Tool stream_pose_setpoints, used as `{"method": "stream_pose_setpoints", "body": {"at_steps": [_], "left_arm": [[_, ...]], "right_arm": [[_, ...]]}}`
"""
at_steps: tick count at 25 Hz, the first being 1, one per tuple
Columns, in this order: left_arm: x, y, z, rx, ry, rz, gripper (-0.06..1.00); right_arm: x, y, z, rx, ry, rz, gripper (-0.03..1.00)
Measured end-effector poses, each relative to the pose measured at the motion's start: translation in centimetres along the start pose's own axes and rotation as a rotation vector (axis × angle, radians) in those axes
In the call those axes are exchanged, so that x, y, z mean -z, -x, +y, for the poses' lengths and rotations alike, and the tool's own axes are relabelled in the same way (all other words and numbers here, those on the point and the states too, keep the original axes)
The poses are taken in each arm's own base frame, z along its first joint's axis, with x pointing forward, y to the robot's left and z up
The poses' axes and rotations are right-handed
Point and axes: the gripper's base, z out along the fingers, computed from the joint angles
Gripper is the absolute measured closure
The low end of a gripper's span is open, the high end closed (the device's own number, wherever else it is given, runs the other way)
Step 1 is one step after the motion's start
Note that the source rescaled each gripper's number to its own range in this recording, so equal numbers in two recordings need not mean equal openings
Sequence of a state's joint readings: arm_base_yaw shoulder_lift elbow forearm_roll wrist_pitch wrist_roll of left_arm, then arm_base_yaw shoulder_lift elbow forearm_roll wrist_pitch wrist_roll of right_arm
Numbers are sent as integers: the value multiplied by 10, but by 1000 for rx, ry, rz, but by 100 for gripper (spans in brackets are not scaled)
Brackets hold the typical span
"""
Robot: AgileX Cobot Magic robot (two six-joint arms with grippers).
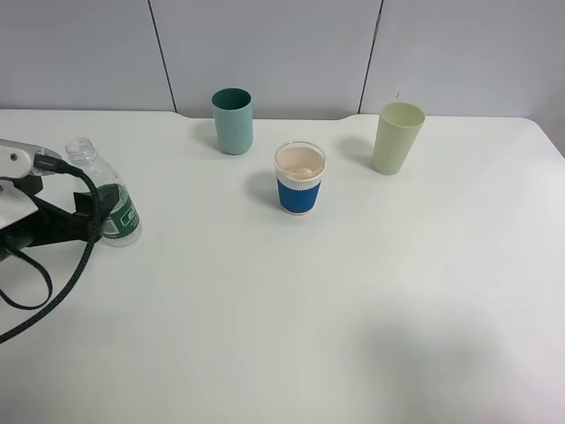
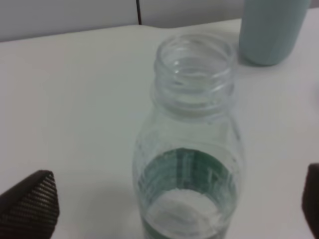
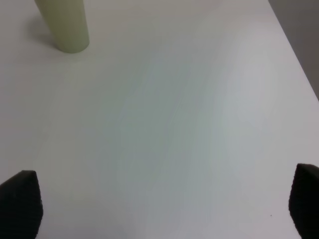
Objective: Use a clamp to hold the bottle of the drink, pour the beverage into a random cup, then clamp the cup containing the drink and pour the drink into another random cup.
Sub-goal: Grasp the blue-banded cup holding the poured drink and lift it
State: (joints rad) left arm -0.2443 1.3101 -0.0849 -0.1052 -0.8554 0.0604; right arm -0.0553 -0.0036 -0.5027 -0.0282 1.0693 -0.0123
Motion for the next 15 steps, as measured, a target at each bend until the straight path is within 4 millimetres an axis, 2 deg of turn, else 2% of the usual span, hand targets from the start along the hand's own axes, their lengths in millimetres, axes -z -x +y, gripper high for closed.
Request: {"method": "stream_pose_setpoints", "body": {"at_steps": [9,15], "left_arm": [[36,29,3,79,1,-83,-4],[58,70,-1,68,-58,-99,-5]], "right_arm": [[0,0,0,0,-1,0,-2],[0,0,0,0,-1,0,-2]]}}
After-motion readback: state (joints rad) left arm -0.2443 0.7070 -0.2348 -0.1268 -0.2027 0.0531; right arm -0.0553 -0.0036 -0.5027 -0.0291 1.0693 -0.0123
